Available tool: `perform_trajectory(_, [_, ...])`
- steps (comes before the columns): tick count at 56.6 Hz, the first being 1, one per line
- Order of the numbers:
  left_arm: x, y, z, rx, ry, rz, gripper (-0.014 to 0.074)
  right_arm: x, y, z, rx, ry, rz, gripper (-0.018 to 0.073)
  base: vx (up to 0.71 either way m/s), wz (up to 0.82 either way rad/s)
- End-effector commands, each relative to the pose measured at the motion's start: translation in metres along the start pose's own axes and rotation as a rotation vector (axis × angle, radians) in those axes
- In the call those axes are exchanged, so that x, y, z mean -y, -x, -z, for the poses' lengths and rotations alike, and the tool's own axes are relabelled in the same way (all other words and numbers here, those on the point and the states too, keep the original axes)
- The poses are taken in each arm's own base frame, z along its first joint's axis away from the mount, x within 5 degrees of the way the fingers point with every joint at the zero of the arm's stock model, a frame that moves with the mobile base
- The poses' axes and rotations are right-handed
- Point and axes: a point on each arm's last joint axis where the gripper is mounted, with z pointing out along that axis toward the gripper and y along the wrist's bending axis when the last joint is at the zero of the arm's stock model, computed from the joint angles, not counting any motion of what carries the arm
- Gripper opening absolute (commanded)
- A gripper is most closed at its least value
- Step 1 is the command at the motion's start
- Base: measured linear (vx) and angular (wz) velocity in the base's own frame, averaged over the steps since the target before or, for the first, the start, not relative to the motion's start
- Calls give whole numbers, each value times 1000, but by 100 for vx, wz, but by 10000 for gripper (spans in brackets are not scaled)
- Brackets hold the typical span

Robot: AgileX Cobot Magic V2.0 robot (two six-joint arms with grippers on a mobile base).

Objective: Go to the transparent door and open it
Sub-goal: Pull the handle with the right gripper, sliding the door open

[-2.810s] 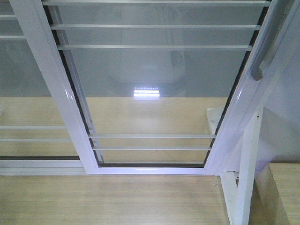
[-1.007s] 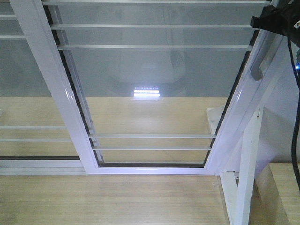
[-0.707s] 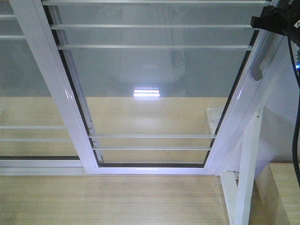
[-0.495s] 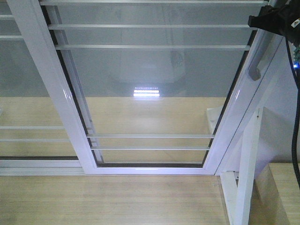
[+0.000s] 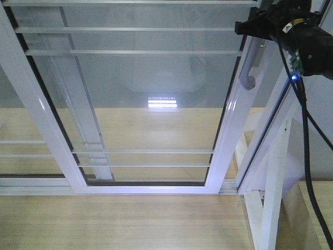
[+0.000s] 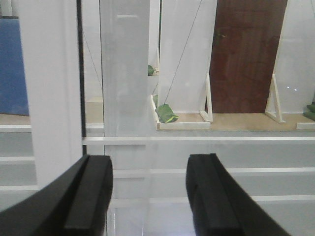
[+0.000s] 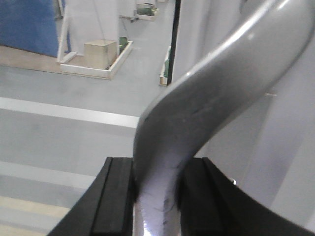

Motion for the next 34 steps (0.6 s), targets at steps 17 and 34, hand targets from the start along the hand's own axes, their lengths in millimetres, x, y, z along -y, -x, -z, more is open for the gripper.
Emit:
perform_trajectory(17, [0, 20, 3, 111, 3, 8, 470, -38, 52, 28, 174, 99, 53, -9, 0, 0])
perform_trajectory(34, [0, 19, 3, 100, 1, 7, 470, -38, 71, 52, 140, 117, 58, -9, 0, 0])
